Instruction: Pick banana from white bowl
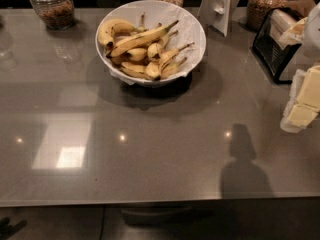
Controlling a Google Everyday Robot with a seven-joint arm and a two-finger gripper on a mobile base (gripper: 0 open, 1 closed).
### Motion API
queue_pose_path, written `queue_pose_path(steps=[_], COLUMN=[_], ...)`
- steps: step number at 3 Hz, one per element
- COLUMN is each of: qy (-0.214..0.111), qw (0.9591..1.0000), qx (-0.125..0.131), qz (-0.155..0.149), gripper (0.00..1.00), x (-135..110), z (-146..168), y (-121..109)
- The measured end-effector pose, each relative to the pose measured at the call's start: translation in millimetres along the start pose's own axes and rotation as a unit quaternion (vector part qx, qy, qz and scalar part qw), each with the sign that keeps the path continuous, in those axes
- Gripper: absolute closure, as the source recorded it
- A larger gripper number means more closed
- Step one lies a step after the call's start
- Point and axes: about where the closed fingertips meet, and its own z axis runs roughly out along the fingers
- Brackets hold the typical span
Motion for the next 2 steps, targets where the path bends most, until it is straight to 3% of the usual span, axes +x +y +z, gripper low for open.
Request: queue_pose_path(steps=[1, 2], qy=[0.0, -0.049], qw=[1.0, 0.9987], qx=[0.0, 0.016], qz=[0.0, 0.001], gripper=[0.0, 0.0], x=[-0.1, -22.7], z=[0.0, 1.0], y=[-0.1, -24.1])
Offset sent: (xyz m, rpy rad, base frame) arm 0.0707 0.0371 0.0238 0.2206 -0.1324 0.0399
